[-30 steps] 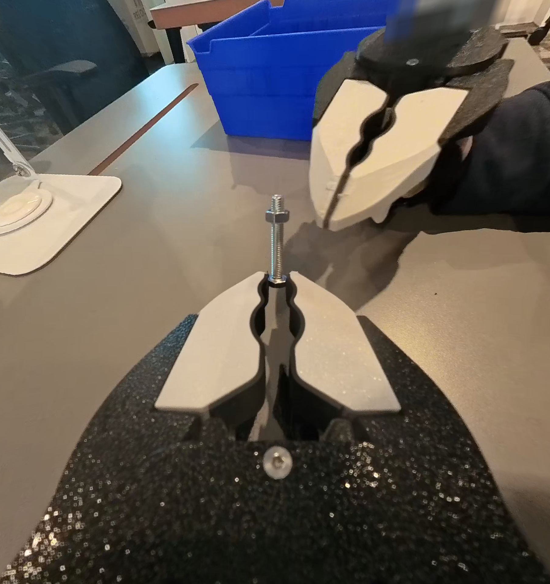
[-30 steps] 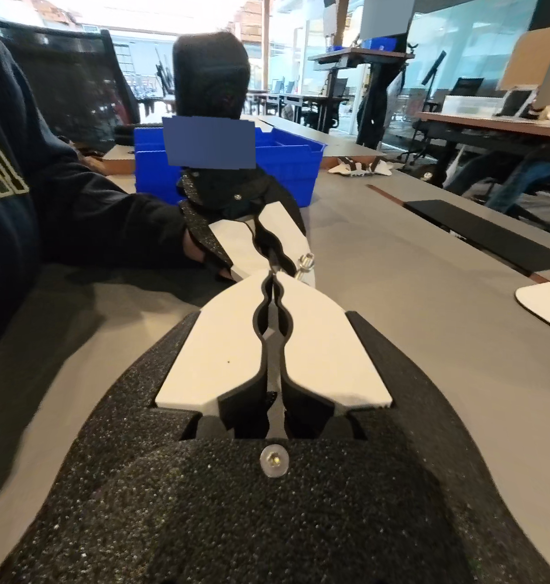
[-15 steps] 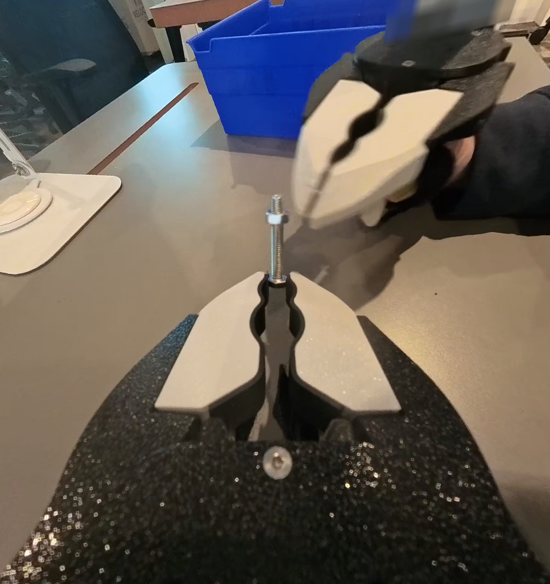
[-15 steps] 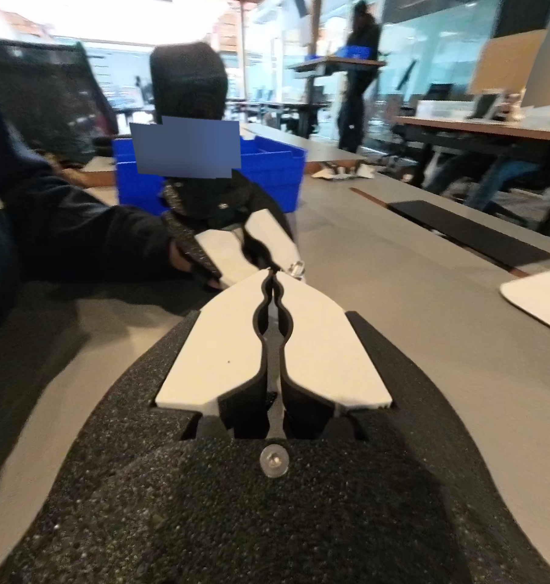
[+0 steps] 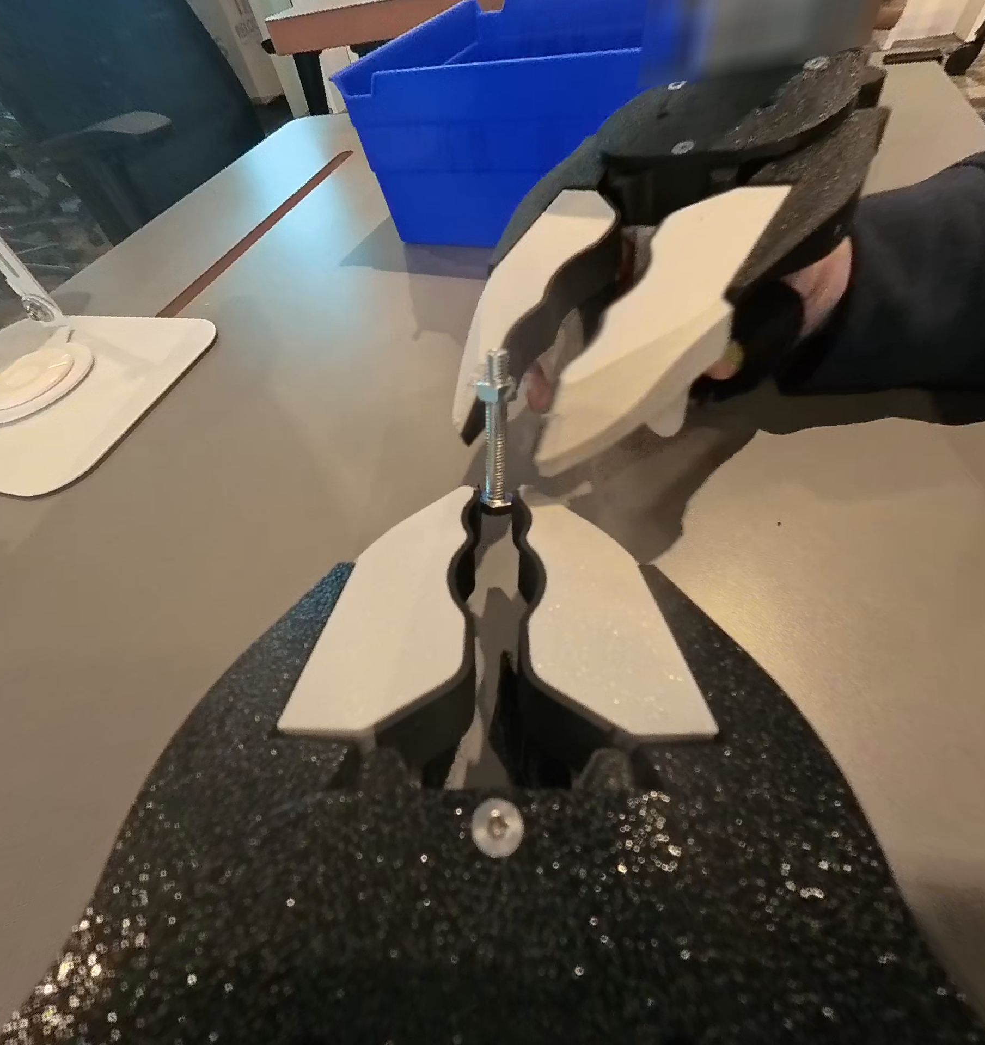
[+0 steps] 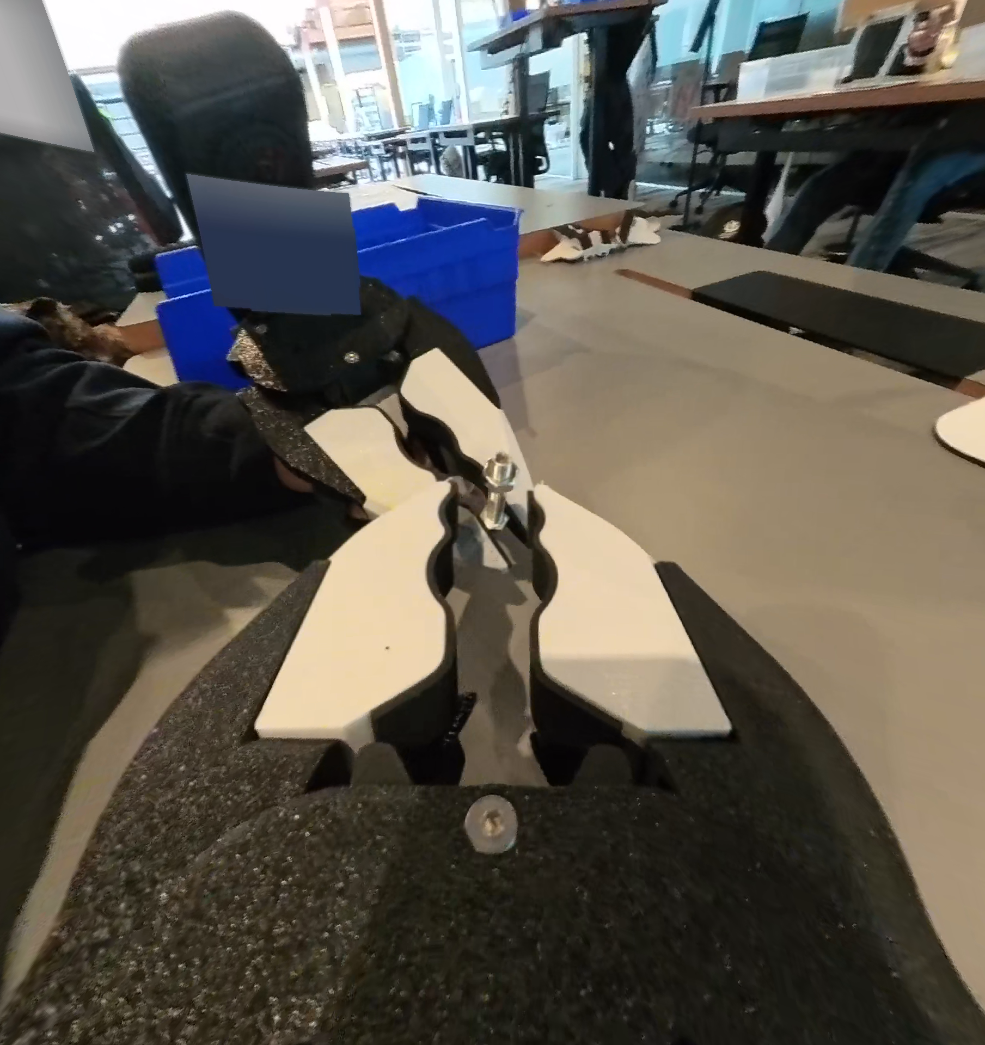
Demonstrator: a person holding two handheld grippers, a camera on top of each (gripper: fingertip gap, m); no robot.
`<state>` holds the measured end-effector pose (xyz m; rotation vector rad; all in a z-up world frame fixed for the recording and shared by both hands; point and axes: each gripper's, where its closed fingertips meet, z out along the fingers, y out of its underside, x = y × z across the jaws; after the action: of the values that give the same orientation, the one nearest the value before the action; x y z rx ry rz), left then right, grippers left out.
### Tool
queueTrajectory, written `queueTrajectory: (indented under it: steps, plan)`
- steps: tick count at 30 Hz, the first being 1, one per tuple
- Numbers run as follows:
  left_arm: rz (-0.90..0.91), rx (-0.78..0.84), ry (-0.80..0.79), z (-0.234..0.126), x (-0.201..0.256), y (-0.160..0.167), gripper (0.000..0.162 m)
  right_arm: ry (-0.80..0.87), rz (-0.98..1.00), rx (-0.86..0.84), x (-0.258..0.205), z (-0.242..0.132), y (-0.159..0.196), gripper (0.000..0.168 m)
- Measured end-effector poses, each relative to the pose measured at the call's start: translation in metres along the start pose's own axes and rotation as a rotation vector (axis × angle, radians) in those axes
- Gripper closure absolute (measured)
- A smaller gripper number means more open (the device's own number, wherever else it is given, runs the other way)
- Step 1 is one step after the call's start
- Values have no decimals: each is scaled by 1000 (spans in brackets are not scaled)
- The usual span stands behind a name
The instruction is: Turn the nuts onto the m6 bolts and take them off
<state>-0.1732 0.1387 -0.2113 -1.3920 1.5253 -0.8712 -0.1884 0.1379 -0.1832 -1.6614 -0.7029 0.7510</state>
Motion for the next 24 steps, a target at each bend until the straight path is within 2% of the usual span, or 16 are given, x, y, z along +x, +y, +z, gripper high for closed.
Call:
queueTrajectory:
  steps: [3,4,8,11,13,15,17,19,21,23,24]
  plan:
    - [11,-1,7,0,2,0,152,4,12,2,2,0,0,151]
    - [18,-3,10,1,3,0,152,1,11,7,1,0,-1,158]
    - [45,25,-14,-1,2,-3,152,-3,1,17,0,-1,-3,160]
    - [75,80,-72,-2,-2,-11,134,22,-10,25,3,-6,-9,162]
    - [82,101,-93,-3,-4,-14,122,58,-70,47,-1,-17,-29,163]
    - [84,154,-124,-8,-8,-19,110,149,-163,74,-6,-37,-56,163]
    - [73,202,-146,-13,-12,-24,109,268,-269,54,-10,-68,-78,163]
    - [52,228,-153,-16,-15,-27,110,444,-396,-36,-1,-112,-93,163]
    - [41,241,-149,-18,-16,-28,112,651,-482,-236,25,-167,-94,163]
    - [40,240,-153,-18,-16,-28,114,804,-436,-544,59,-225,-71,163]
    - [45,237,-156,-17,-16,-27,116,829,-377,-691,73,-249,-53,163]
